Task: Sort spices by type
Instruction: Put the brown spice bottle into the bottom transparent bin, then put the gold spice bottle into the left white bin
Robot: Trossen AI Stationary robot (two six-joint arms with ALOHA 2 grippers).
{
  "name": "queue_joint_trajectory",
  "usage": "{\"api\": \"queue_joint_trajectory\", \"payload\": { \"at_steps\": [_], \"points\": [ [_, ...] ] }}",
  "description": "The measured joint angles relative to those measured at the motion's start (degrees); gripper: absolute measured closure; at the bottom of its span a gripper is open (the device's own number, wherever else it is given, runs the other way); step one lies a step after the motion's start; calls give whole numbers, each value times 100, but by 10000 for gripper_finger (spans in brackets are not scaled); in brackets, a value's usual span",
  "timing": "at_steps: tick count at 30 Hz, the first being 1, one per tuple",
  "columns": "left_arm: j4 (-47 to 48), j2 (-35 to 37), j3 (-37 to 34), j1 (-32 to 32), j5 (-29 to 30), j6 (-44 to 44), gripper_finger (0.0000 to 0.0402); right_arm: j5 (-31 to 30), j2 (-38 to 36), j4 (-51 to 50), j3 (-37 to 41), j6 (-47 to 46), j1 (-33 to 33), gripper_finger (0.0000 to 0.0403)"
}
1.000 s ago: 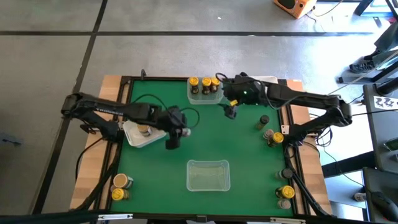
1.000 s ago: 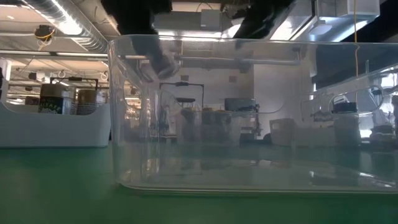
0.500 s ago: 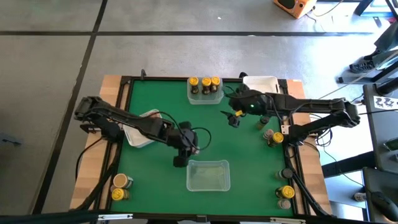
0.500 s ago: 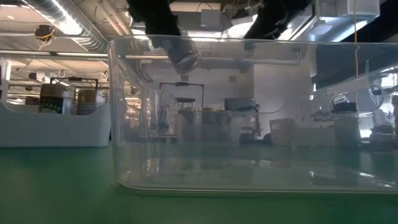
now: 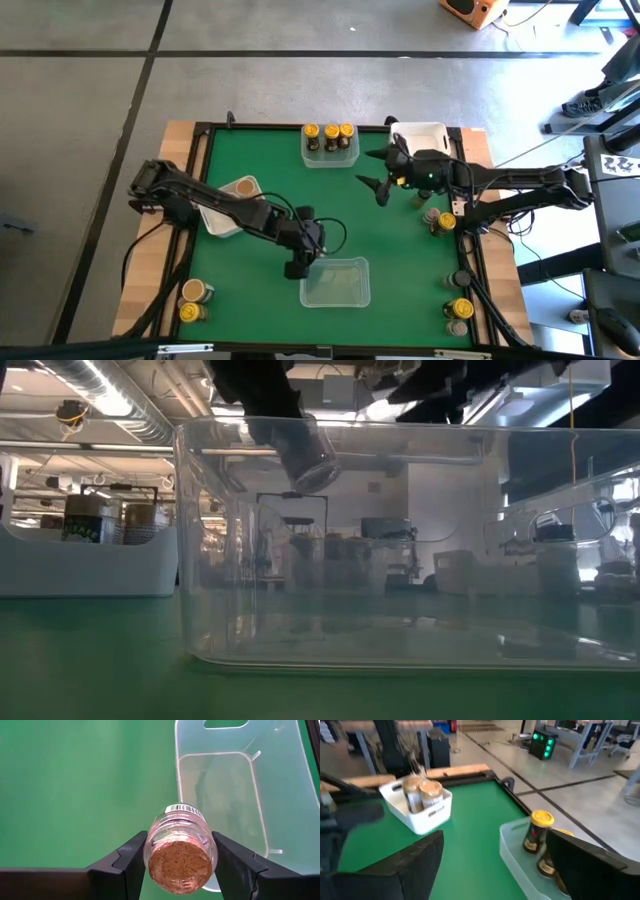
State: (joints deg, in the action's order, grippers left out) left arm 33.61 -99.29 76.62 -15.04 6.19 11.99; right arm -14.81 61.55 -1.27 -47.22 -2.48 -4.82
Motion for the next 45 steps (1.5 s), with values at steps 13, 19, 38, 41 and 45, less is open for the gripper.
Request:
{"api": "queue_joint_trajectory", "payload": {
  "at_steps": [13, 19, 38, 41, 45],
  "points": [
    [209, -365, 335, -414, -519, 118, 212, 33, 50, 227, 4, -320, -2, 52],
    [178, -751, 337, -506, -526, 55, 212, 35, 58, -1, 4, -415, -2, 52],
    [169, -1193, 337, -474, -509, -95, 166, 30, 386, 45, 4, -760, -2, 52],
    [179, -1191, 337, -469, -508, -130, 148, 31, 415, 111, 4, -730, -2, 52],
    [209, -1162, 352, -469, -506, -238, 138, 31, 412, 117, 4, -624, -2, 52]
  ]
}}
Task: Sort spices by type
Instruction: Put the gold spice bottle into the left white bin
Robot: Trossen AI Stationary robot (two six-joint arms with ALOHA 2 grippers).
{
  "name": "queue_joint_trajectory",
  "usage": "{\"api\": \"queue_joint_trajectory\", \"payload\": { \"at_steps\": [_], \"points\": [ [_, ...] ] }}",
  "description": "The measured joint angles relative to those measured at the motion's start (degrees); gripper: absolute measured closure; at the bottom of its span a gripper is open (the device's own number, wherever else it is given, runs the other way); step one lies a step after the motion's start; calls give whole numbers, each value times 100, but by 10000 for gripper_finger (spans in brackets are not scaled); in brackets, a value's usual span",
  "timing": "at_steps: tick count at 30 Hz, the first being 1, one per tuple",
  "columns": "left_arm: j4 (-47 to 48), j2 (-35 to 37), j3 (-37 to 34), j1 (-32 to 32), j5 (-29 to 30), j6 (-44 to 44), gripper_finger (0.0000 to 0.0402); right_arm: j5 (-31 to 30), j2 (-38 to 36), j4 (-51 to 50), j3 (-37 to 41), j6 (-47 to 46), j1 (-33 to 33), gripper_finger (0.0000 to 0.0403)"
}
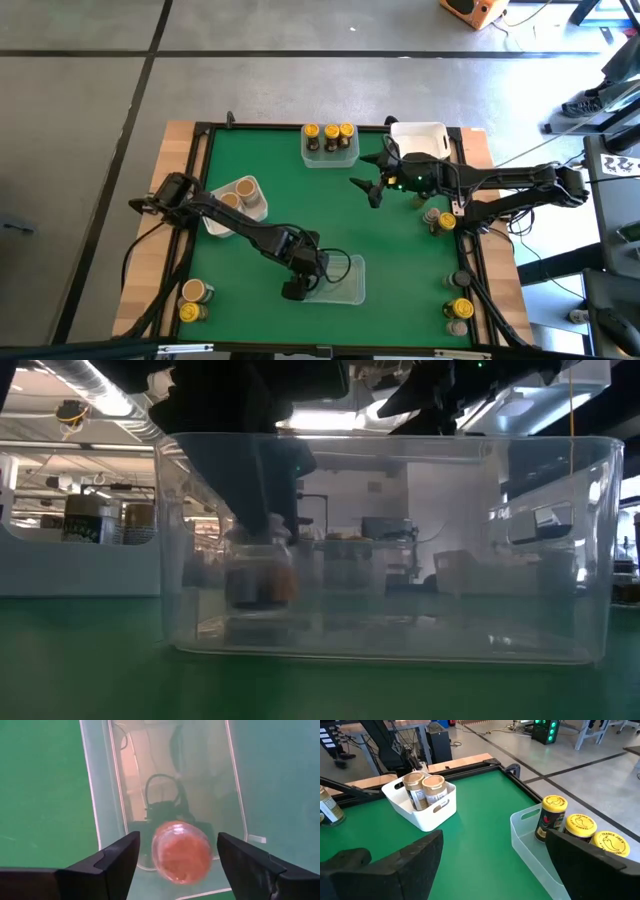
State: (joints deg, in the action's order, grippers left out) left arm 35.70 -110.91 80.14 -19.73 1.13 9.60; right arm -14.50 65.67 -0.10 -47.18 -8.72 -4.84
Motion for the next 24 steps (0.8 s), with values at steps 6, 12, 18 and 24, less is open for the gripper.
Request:
{"api": "queue_joint_trajectory", "payload": {
  "at_steps": [6, 12, 18, 24],
  "points": [
    [509, 243, 432, -7, 48, -58, 143, 0, 0, 0, 0, 8, 0, 52],
    [1029, 856, 541, -17, 114, -43, 144, 0, -2, -5, 0, 9, 0, 52],
    [1881, 1652, 409, -201, 491, 496, 144, 0, -2, -14, 0, 8, -2, 52],
    [2258, 2582, -155, -749, 1243, 1432, 144, 0, -2, -20, 0, 8, -2, 52]
  ]
}}
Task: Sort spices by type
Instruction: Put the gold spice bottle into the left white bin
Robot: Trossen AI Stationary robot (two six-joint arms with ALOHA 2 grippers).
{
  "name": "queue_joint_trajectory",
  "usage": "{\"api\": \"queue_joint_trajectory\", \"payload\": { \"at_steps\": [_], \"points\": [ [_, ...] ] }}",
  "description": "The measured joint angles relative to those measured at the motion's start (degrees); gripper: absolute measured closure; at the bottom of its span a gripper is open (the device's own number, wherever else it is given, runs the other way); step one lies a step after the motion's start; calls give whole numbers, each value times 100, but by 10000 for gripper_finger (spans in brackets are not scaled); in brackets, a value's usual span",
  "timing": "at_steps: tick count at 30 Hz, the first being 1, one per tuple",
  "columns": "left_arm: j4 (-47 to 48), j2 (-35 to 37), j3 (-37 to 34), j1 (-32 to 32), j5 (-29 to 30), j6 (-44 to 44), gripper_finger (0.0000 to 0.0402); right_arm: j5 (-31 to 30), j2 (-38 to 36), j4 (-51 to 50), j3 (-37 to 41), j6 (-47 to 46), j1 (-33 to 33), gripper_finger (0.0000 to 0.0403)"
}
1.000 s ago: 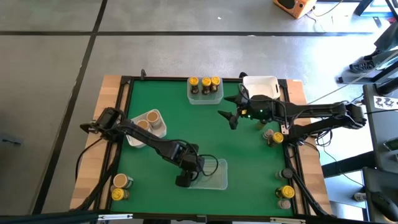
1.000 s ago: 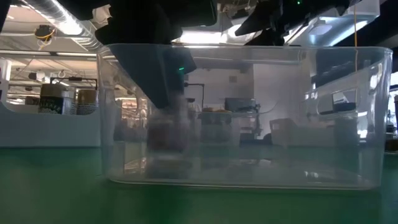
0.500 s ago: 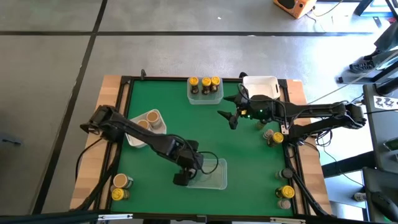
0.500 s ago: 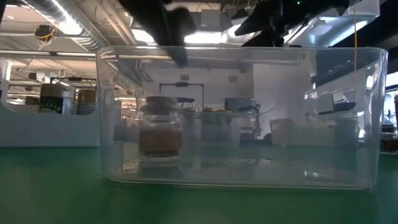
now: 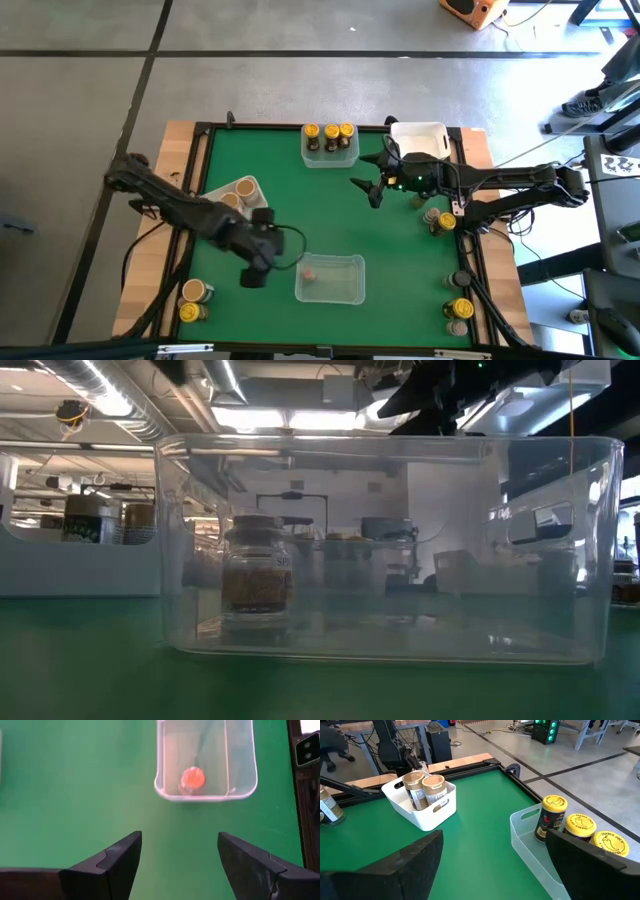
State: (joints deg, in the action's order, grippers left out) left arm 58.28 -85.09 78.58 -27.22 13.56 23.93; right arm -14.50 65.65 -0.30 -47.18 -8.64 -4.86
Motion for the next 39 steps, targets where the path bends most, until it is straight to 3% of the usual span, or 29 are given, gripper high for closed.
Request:
{"api": "queue_joint_trajectory", "payload": {
  "at_steps": [6, 11, 17, 23, 29, 39],
  "points": [
    [-19, 761, -624, -542, 75, 975, 144, 0, 0, 11, 0, 0, 0, 52],
    [-50, 927, -892, -736, 90, 1949, 144, 0, 0, 22, 0, -2, -4, 52],
    [18, 848, -894, -571, 92, 1456, 142, 0, -2, 20, 0, -2, -7, 52],
    [692, 838, -894, -546, 44, 2064, 128, -23, -2, 17, 0, 7, -4, 52],
    [1011, 842, -894, -599, -442, 2654, 126, -199, -2, 17, 0, 13, -4, 52],
    [1383, 737, -894, -1074, -1077, 3756, 50, -198, -2, 7, 0, 9, -4, 52]
  ]
}}
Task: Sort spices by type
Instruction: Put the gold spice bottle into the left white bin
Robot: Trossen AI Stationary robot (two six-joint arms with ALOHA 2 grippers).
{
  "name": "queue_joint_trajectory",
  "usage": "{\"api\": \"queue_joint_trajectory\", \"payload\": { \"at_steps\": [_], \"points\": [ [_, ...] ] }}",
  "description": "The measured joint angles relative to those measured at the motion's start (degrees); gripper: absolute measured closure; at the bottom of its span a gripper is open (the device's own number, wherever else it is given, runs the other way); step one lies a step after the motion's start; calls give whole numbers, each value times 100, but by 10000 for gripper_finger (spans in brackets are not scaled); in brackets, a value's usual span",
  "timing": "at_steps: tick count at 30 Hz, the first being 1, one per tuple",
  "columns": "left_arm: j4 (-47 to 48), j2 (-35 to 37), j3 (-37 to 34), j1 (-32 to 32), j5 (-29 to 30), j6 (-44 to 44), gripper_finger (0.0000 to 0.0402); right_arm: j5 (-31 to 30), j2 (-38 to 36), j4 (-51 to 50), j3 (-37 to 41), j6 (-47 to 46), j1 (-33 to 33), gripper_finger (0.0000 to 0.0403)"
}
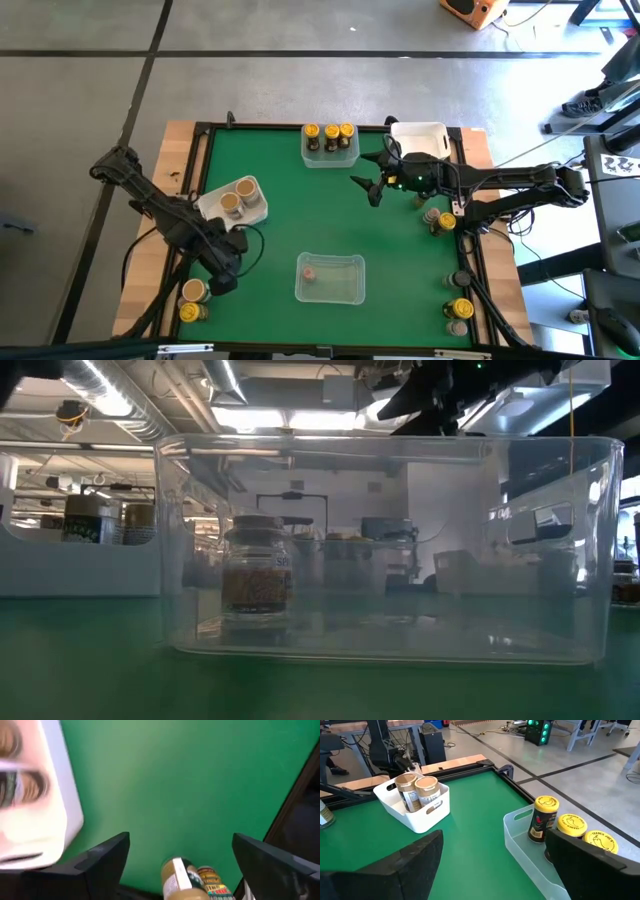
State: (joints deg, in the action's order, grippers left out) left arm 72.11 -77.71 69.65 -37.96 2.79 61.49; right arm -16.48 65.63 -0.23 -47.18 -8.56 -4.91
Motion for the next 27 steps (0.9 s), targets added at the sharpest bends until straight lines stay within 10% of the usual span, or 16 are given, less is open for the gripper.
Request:
{"api": "queue_joint_trajectory", "payload": {
  "at_steps": [27],
  "points": [
    [481, 39, -485, -1187, -835, 3682, 25, -563, 2, 165, 0, 191, 2, 52]
  ]
}}
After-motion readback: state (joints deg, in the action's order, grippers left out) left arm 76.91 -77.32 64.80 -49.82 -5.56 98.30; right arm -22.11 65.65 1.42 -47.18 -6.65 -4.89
